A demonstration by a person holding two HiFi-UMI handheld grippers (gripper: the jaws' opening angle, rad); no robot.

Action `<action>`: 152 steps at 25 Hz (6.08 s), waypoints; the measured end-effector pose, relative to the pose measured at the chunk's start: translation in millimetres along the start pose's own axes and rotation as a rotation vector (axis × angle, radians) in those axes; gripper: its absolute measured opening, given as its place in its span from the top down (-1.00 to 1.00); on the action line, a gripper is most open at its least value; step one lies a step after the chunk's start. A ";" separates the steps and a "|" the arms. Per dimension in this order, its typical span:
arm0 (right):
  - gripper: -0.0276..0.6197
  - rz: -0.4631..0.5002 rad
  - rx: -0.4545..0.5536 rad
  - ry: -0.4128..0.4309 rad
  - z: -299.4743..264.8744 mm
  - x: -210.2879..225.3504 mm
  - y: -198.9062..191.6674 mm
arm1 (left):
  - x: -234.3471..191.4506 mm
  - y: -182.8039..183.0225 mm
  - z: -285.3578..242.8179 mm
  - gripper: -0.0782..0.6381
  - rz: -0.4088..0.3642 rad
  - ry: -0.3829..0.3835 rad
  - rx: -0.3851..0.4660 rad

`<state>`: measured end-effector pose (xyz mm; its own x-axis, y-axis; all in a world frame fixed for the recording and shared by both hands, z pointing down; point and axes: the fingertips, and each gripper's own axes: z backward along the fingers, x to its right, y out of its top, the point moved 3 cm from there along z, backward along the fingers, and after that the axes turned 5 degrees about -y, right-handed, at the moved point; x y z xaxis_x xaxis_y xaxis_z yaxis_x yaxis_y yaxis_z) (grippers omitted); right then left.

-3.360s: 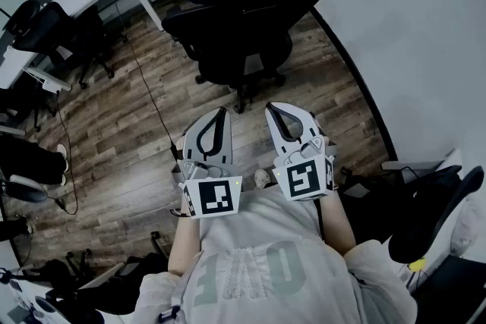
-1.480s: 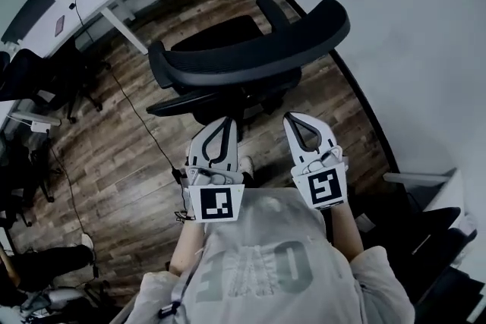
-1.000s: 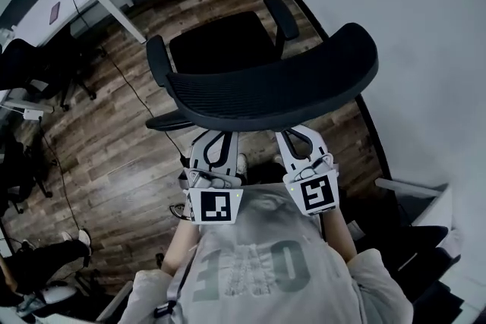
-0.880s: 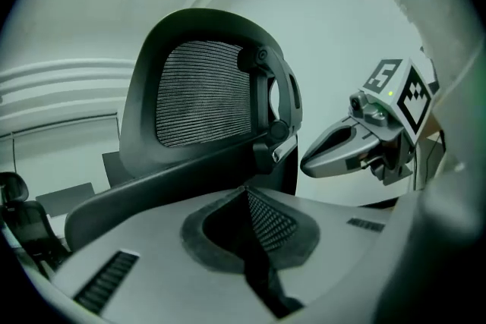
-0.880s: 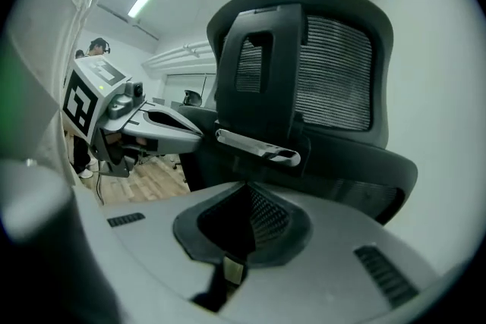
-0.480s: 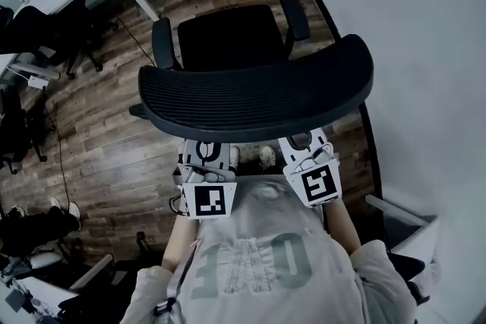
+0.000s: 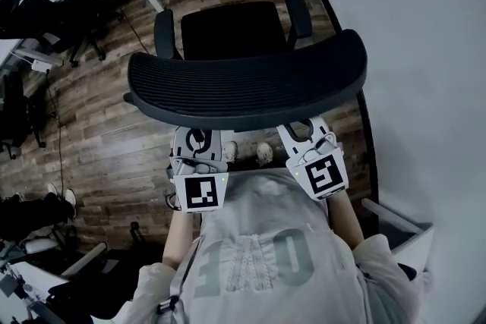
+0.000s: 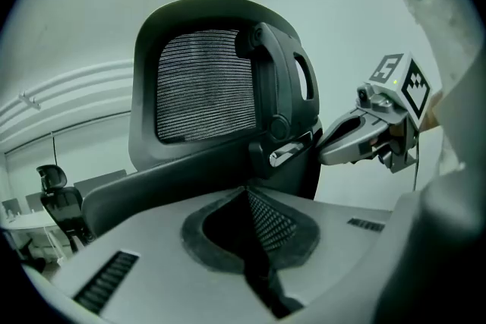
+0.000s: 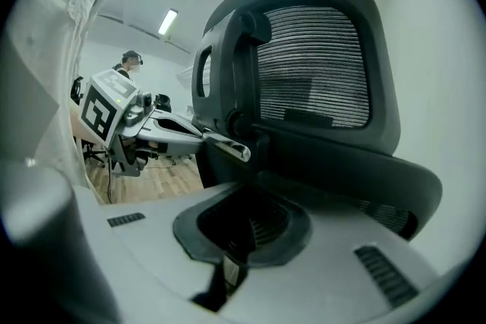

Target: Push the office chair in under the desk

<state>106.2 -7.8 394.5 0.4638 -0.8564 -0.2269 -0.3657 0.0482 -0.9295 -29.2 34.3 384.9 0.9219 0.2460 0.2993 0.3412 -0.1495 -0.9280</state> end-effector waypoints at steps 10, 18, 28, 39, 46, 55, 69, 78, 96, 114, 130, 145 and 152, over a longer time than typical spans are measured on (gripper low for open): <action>0.83 0.039 0.037 0.115 49.8 39.4 53.2 | -40.4 33.1 40.8 0.72 -0.041 0.012 -0.074; 0.29 0.421 -0.183 0.107 57.3 75.4 43.5 | -53.8 27.4 43.0 0.19 -0.377 -0.121 -0.349; 0.29 0.758 -0.387 0.113 30.2 95.7 9.3 | -51.8 16.0 15.7 0.19 -0.683 -0.254 -0.544; 0.41 0.899 -0.449 0.118 24.4 93.0 6.2 | -41.7 16.2 7.4 0.38 -0.819 -0.289 -0.634; 0.45 0.938 -0.498 0.139 19.9 92.6 5.4 | -44.4 15.7 3.6 0.39 -0.804 -0.322 -0.652; 0.47 0.935 -0.521 0.149 16.0 103.0 5.9 | -45.7 19.0 -6.3 0.38 -0.784 -0.283 -0.634; 0.47 0.879 -0.489 0.148 -35.4 126.8 11.3 | -94.9 11.5 -58.3 0.36 -0.776 -0.261 -0.681; 0.47 0.885 -0.494 0.107 -81.2 174.4 14.6 | -110.7 17.3 -95.2 0.35 -0.753 -0.204 -0.661; 0.48 0.880 -0.499 0.094 -153.6 194.0 28.0 | -174.2 2.5 -139.9 0.32 -0.747 -0.166 -0.667; 0.49 0.830 -0.578 0.065 -231.1 206.5 51.4 | -255.3 -12.3 -185.3 0.31 -0.782 -0.228 -0.579; 0.49 0.814 -0.559 0.094 -323.7 271.4 52.6 | -316.2 -19.9 -273.8 0.32 -0.775 -0.210 -0.637; 0.49 0.822 -0.536 0.096 -422.7 344.5 65.3 | -391.9 -20.2 -375.4 0.32 -0.763 -0.161 -0.681; 0.49 0.814 -0.532 0.102 -464.0 369.3 70.0 | -426.6 -24.2 -417.5 0.32 -0.770 -0.171 -0.681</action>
<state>-122.5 -559.2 380.6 -0.1545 -0.7054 -0.6918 -0.8714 0.4272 -0.2411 -354.2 -466.8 372.2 0.3910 0.6280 0.6728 0.9062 -0.3904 -0.1624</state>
